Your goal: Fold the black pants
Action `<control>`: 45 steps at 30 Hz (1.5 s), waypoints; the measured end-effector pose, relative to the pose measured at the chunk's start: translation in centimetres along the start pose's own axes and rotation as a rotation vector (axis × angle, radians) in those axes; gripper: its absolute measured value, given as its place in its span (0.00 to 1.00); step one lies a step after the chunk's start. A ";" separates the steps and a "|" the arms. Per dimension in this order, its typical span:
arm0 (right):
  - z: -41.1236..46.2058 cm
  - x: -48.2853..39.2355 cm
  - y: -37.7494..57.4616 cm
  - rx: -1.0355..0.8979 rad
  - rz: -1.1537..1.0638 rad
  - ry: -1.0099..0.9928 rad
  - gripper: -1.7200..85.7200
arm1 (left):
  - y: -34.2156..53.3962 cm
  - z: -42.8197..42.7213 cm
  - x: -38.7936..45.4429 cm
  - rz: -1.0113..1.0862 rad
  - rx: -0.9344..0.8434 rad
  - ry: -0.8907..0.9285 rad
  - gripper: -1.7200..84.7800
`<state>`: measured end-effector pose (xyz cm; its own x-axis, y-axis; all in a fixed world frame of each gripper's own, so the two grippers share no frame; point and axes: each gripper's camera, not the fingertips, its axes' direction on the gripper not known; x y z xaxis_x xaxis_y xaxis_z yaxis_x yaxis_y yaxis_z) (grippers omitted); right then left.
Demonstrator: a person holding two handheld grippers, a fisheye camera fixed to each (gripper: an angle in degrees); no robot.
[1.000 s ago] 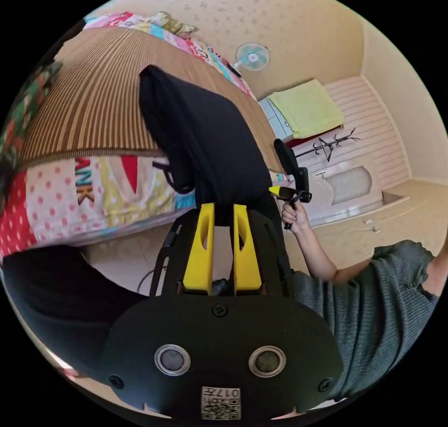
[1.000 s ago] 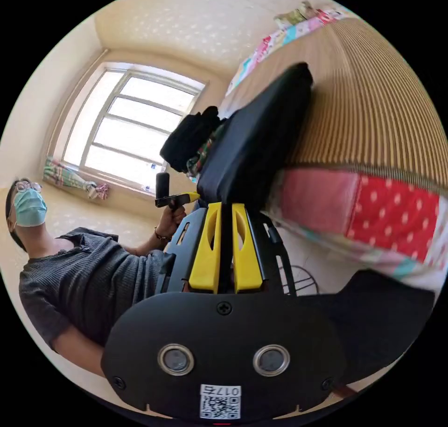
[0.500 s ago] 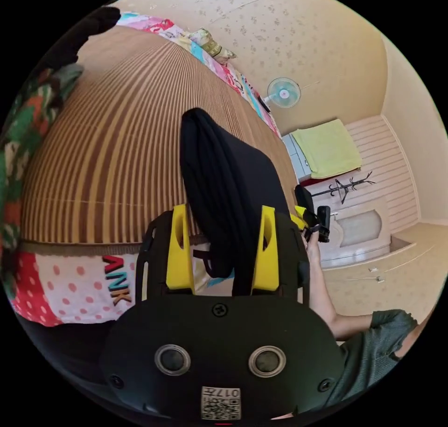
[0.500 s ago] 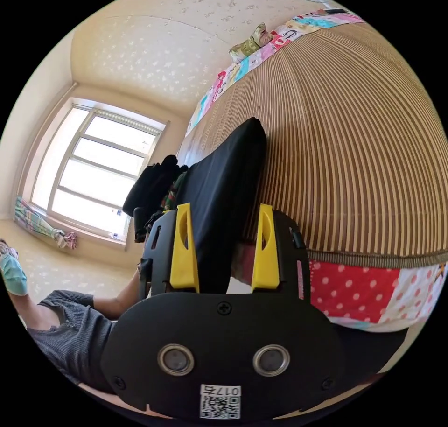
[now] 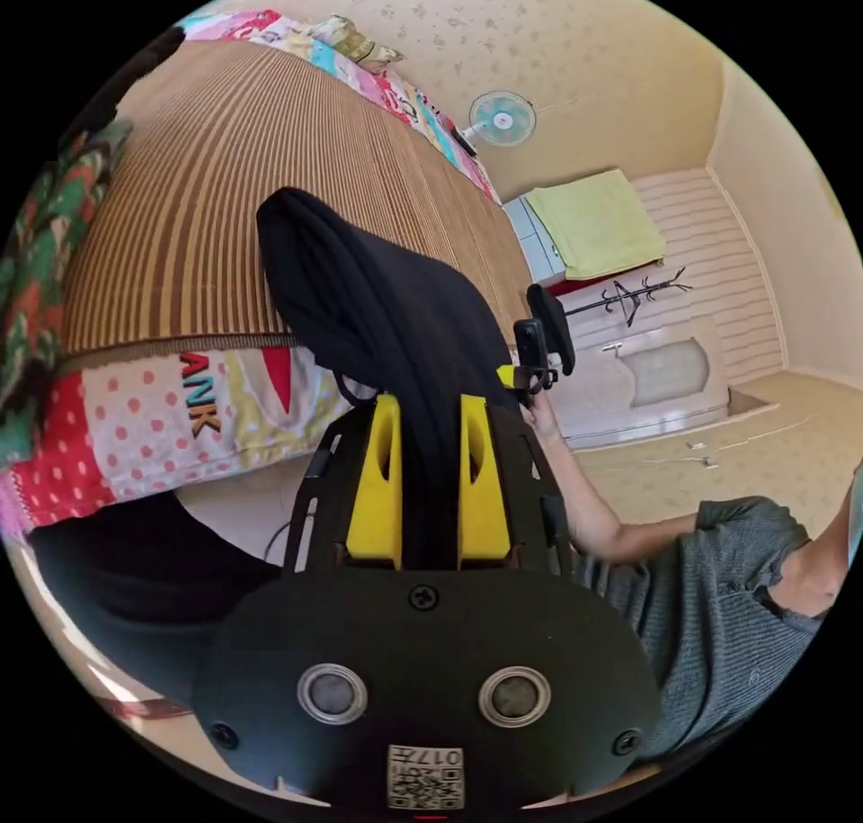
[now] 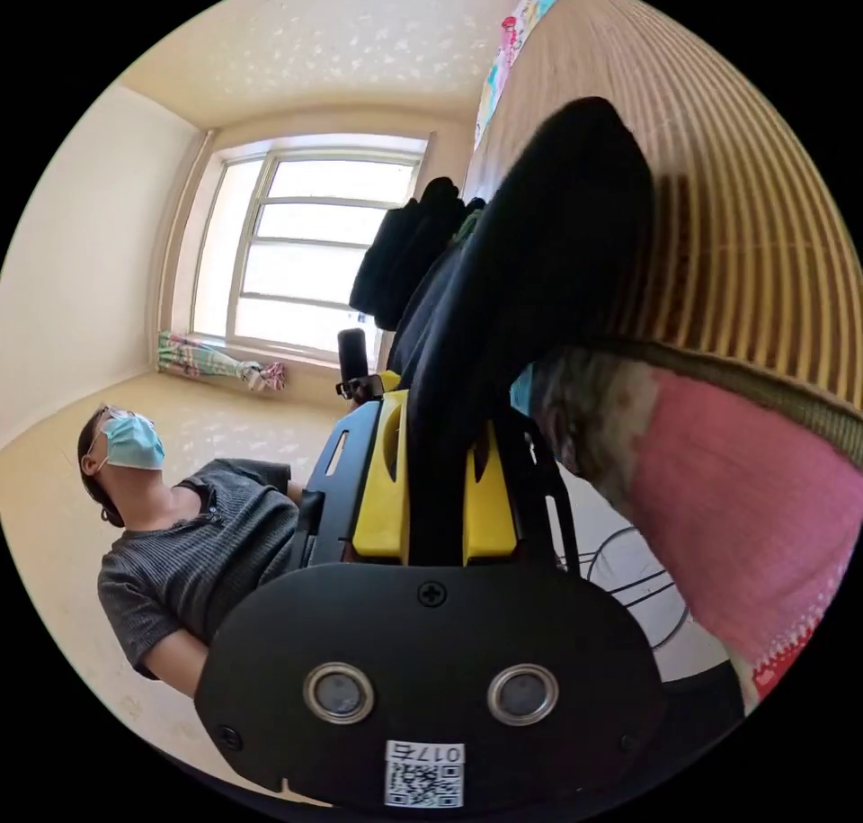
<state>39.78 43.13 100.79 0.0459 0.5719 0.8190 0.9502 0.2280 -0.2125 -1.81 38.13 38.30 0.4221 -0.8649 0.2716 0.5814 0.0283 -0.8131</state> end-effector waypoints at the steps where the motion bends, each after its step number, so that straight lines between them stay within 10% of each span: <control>1: 1.0 -1.3 -0.6 -0.013 -0.046 -0.015 0.10 | 0.4 -1.9 1.5 0.032 0.040 -0.045 0.13; 13: 19.7 -23.1 -15.5 -0.098 -0.677 -0.022 0.10 | 7.9 -31.3 12.7 0.336 0.539 -0.512 0.14; 22: 42.8 -29.3 -30.0 -0.125 -0.579 0.295 0.11 | 1.2 -50.7 0.3 -0.066 0.594 -0.896 0.18; 29: 49.5 -18.5 -27.1 -0.335 -0.448 0.466 0.05 | 6.3 -38.2 -24.4 -0.316 0.413 -0.619 0.09; 33: 43.3 -19.9 -22.4 -0.249 -0.584 0.385 0.03 | 12.9 -35.5 -25.7 -0.318 0.678 -0.446 0.03; 38: 32.3 -18.9 -15.8 -0.182 -0.634 0.504 0.02 | 20.1 -29.7 -17.7 -0.263 0.796 -0.652 0.01; 45: 10.1 -7.6 0.0 0.109 0.147 0.831 0.03 | 29.6 -11.1 -14.7 -0.420 0.632 -0.611 0.01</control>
<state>36.33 46.75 89.22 0.4188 -0.1534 0.8951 0.8838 0.2955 -0.3628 1.52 46.13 4.53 0.2793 -0.4620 0.8418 0.9579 0.1949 -0.2108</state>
